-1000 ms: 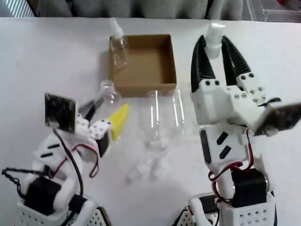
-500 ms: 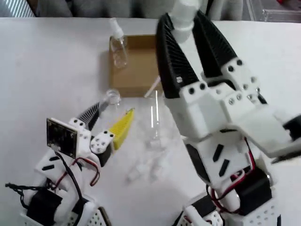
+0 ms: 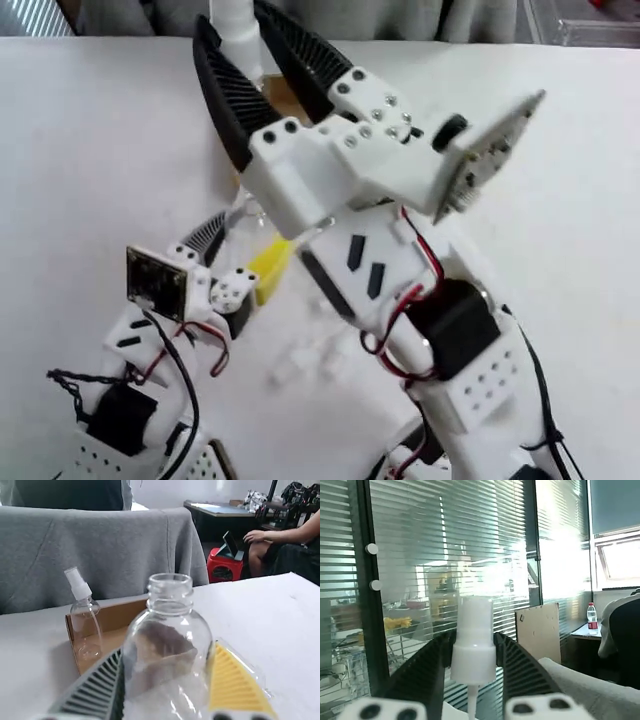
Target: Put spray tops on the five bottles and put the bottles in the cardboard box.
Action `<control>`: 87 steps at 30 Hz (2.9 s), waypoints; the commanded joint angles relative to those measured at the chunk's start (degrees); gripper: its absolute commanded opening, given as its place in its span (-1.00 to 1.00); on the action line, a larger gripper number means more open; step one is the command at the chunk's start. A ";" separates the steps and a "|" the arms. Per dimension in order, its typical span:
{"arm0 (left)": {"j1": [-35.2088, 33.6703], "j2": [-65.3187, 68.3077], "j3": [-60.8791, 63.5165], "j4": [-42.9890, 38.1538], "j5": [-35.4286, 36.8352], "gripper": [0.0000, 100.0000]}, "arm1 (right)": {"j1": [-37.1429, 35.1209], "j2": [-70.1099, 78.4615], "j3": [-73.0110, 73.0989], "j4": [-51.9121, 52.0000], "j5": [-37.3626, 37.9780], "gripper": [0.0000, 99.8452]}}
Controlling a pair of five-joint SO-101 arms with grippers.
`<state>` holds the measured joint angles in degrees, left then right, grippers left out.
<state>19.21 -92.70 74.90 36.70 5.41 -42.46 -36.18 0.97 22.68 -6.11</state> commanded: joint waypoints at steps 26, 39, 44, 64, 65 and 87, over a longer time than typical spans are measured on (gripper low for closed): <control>0.04 -0.57 1.41 -2.20 -0.35 -0.95 | 7.52 -3.12 14.15 -13.93 5.98 -0.97; 0.04 -0.57 1.41 -2.20 -0.35 -0.95 | 5.67 -3.56 20.75 -16.84 5.89 -0.97; 0.04 -0.57 1.41 -2.20 -0.35 -0.95 | 5.58 -3.56 21.80 -20.26 5.98 -0.97; 0.04 -0.57 1.41 -2.20 -0.35 -0.95 | 3.56 -3.74 17.93 -13.41 5.98 -0.97; 0.04 -0.57 1.41 -2.20 -0.35 -0.95 | 3.56 -4.09 18.90 -13.41 5.98 -0.97; 0.04 -0.57 1.14 -2.29 -0.35 -0.95 | 1.54 -17.89 35.87 -6.37 -4.92 -0.97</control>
<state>19.38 -92.62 76.84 36.35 5.41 -39.38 -51.65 37.19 13.10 -10.42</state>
